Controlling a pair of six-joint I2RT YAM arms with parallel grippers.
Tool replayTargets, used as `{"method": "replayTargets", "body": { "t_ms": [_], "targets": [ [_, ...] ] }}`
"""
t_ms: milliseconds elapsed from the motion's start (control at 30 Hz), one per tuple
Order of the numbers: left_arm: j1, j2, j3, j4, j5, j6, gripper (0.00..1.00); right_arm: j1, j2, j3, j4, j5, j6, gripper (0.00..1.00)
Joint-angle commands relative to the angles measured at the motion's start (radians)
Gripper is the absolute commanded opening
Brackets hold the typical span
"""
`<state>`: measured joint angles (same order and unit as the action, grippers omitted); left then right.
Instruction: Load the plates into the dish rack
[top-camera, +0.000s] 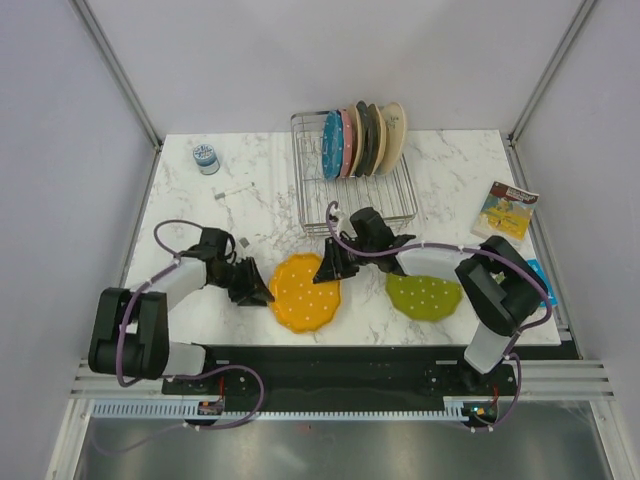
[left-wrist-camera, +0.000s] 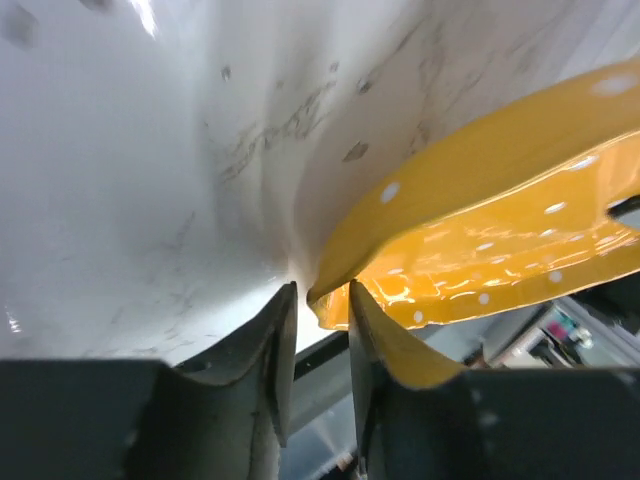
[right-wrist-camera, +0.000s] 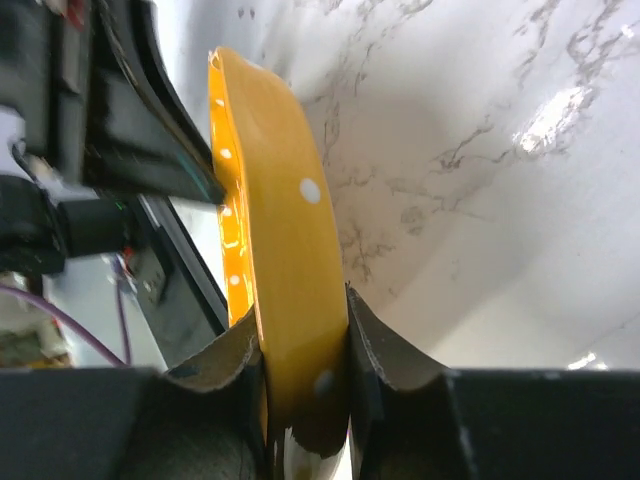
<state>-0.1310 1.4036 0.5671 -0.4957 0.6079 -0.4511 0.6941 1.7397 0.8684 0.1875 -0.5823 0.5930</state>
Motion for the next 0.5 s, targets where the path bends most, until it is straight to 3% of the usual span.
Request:
{"method": "replayTargets", "body": {
  "t_ms": [0,133,233,333,433,467],
  "targets": [
    [0.077,-0.139,0.126,-0.015,-0.125,0.094,0.42,0.010,-0.126,0.179,-0.367,-0.071,-0.284,0.00],
    [0.123,-0.239,0.296,-0.102,-0.100,0.205,0.51,-0.010,-0.161,0.406,-0.581,-0.048,-0.452,0.00],
    [0.130,-0.313,0.396,-0.109,-0.079,0.311,0.55,-0.037,-0.131,0.634,-0.698,-0.040,-0.472,0.00],
    [0.130,-0.356,0.454,-0.083,-0.188,0.342,0.65,-0.048,-0.063,0.890,-0.744,-0.004,-0.466,0.00],
    [0.130,-0.350,0.481,-0.049,-0.293,0.339,0.64,-0.068,0.049,1.156,-0.747,0.116,-0.408,0.00],
    [0.130,-0.347,0.482,-0.029,-0.318,0.333,0.63,-0.074,0.105,1.273,-0.746,0.251,-0.401,0.00]
  ]
}}
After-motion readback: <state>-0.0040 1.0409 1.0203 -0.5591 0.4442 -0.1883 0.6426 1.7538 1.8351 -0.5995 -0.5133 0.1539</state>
